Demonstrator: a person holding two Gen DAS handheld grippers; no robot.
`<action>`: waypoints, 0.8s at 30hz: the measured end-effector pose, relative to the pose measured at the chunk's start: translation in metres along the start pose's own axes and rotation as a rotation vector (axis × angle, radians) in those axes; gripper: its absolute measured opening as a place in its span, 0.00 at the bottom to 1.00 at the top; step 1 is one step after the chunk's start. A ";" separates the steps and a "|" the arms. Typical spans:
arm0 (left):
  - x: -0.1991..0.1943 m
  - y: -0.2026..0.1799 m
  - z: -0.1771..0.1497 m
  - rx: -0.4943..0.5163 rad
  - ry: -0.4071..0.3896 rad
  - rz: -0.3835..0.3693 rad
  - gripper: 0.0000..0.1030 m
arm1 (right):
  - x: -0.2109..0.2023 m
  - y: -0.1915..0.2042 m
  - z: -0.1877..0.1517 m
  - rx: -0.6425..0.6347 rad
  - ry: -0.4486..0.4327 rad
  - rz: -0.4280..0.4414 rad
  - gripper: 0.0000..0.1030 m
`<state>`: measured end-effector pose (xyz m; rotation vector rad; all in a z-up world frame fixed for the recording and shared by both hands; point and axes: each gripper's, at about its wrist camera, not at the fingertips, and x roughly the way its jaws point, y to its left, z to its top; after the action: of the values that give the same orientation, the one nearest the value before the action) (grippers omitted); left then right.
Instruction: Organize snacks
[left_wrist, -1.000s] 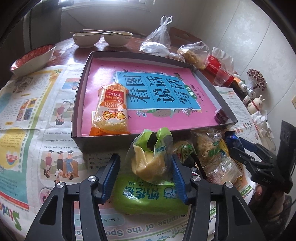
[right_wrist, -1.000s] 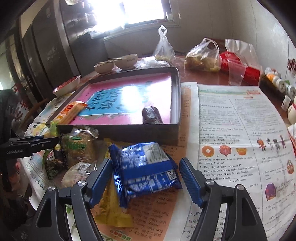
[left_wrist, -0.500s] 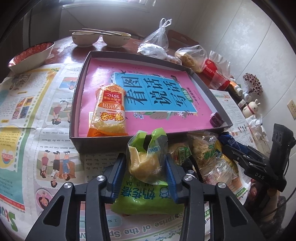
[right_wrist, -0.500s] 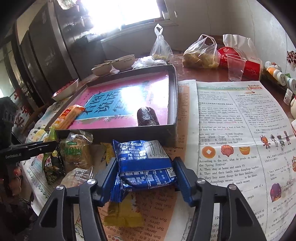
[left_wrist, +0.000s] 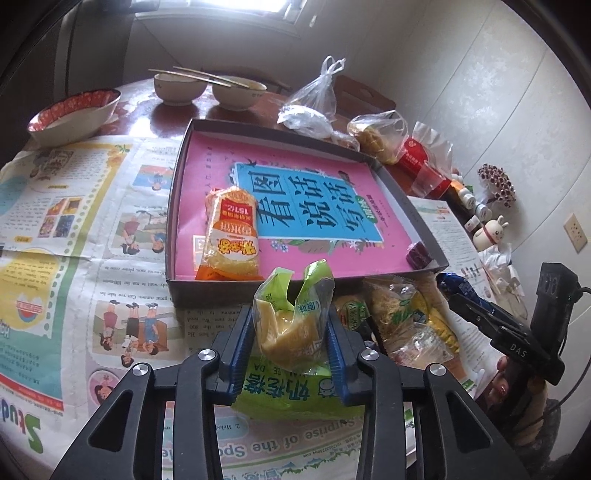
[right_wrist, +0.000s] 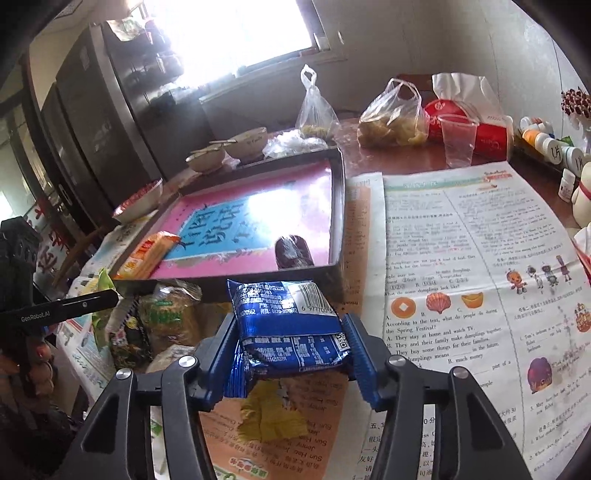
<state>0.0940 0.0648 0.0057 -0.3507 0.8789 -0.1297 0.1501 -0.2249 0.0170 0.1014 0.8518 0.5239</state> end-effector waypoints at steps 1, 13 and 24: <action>-0.002 -0.001 0.000 0.001 -0.005 0.000 0.37 | -0.002 0.001 0.001 -0.002 -0.004 0.003 0.55; -0.018 -0.001 0.007 -0.007 -0.052 -0.007 0.36 | -0.013 0.013 0.007 -0.016 -0.045 0.014 0.54; -0.016 -0.007 0.024 0.001 -0.078 -0.010 0.35 | -0.002 0.029 0.022 -0.043 -0.049 0.042 0.54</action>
<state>0.1028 0.0681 0.0344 -0.3571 0.8002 -0.1251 0.1532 -0.1978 0.0413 0.0926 0.7920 0.5767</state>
